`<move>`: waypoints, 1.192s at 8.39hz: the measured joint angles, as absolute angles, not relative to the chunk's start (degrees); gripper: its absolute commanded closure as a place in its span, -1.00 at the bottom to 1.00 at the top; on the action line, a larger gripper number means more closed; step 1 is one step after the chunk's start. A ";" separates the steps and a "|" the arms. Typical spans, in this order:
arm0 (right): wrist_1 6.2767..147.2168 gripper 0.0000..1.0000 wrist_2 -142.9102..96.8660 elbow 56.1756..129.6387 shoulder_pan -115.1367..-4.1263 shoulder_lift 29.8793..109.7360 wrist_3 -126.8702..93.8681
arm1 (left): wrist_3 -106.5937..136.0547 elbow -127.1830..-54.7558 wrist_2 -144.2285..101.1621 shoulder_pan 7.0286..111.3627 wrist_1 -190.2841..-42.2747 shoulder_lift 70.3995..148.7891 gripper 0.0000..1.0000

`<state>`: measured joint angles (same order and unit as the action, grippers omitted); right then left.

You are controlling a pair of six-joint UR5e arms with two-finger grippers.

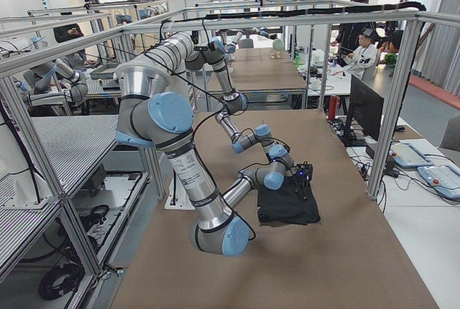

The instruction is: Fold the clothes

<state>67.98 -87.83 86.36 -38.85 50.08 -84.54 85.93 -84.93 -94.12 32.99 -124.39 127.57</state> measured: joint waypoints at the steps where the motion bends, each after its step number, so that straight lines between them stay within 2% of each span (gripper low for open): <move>1: 67.87 -0.88 -87.86 86.77 -38.53 50.73 -84.35 | 85.86 -81.07 -94.09 34.57 -124.56 129.99 1.00; 6: 67.47 -0.88 -87.58 87.25 -37.45 52.05 -83.08 | 84.96 -62.53 -94.31 41.08 -130.59 137.54 1.00; 8: 67.42 -0.88 -87.56 87.25 -37.23 52.19 -82.62 | 83.57 -59.92 -94.63 42.32 -132.54 138.05 1.00; 9: 67.44 -0.88 -87.68 87.39 -37.22 52.20 -81.41 | 82.66 -60.15 -97.03 44.39 -132.85 137.96 0.91; 10: 67.66 -0.88 -87.88 87.63 -37.28 52.23 -80.06 | 81.53 -60.56 -101.35 47.32 -133.02 137.77 0.32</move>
<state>67.66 -87.88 87.63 -37.28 52.23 -80.06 81.53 -60.56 -101.35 47.32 -133.02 137.77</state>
